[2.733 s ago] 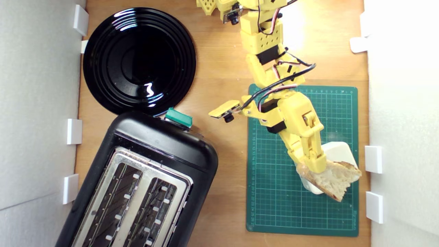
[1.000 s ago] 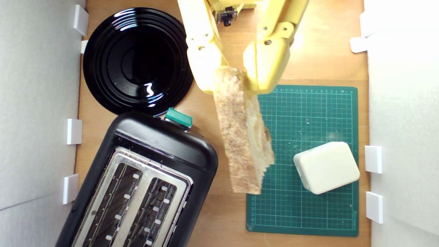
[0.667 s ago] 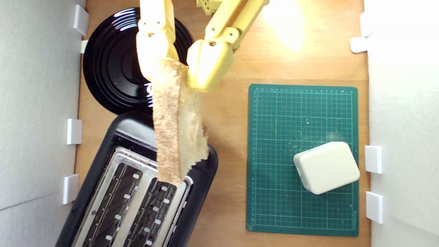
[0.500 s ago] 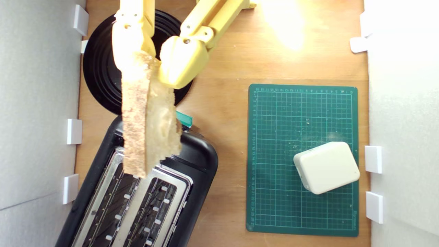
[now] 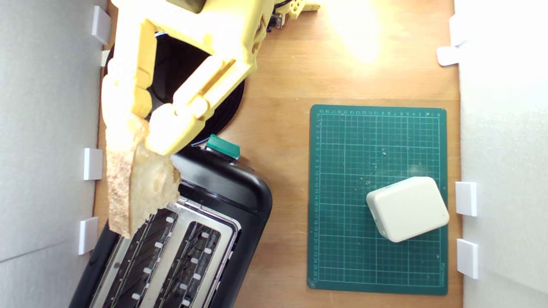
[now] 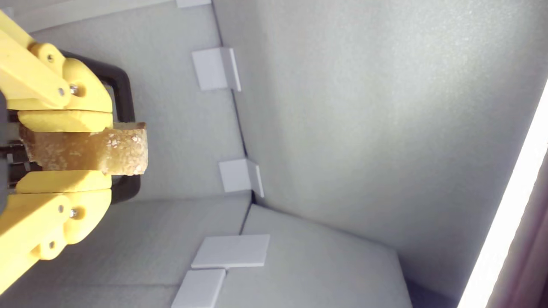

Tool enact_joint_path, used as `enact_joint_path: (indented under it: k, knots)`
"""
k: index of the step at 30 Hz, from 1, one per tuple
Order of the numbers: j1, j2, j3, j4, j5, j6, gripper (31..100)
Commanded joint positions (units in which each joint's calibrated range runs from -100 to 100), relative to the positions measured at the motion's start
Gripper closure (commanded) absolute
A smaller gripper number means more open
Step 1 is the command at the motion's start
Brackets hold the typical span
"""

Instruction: Pick bread and place in toaster

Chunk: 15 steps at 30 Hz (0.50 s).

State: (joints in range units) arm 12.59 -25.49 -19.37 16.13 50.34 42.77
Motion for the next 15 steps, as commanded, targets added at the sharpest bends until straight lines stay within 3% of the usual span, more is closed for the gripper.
enact_joint_path:
  k: [1, 15]
  knots:
    - [0.95, 1.03, -2.73, 0.65, -0.08, 0.31, 77.4]
    - [1.11, 7.77, -2.92, 2.73, -0.34, 0.16, 77.4]
